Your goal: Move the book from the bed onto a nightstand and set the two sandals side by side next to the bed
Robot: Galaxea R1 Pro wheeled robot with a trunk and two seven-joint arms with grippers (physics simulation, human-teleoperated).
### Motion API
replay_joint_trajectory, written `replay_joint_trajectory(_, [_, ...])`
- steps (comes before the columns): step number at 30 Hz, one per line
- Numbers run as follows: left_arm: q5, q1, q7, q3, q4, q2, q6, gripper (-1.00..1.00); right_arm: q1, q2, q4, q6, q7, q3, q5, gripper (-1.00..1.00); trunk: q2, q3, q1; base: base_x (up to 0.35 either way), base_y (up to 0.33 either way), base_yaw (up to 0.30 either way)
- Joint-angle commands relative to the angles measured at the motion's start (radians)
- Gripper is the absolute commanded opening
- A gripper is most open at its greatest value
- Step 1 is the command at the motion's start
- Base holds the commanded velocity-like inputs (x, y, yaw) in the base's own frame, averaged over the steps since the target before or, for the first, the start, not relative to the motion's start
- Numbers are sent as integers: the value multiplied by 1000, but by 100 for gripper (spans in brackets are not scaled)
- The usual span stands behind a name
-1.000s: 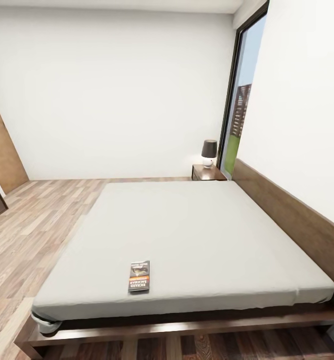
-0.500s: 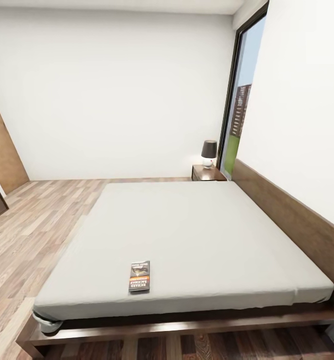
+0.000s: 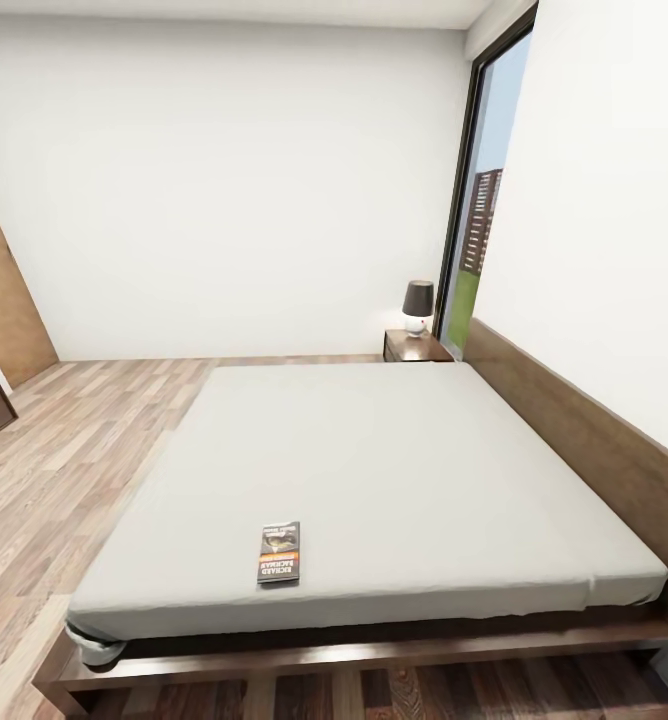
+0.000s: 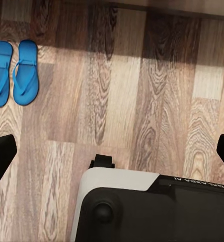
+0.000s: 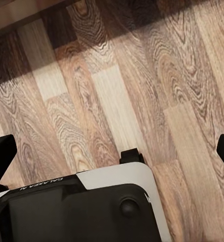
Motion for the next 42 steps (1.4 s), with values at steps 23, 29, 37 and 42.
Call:
replay_joint_trajectory(23, [-9,-1,1,10,-1,22,-5,100,-1,0,1,-2,5,-9,-3,100,-2,-2,1,200,0,0])
replay_joint_trajectory(29, [-9,-1,1,10,-1,21,-5,100,-1,0,1,-2,5,-9,-3,100,-2,-2,1,96,0,0])
replay_joint_trajectory(37, [-9,-1,1,11,-2,23,-5,100,-1,0,1,-2,5,-9,-3,100,-2,-2,1,277,0,0])
replay_joint_trajectory(42, [-9,-1,1,11,-1,23,-5,100,-1,0,1,-2,5,-9,-3,100,-2,-2,1,69,0,0])
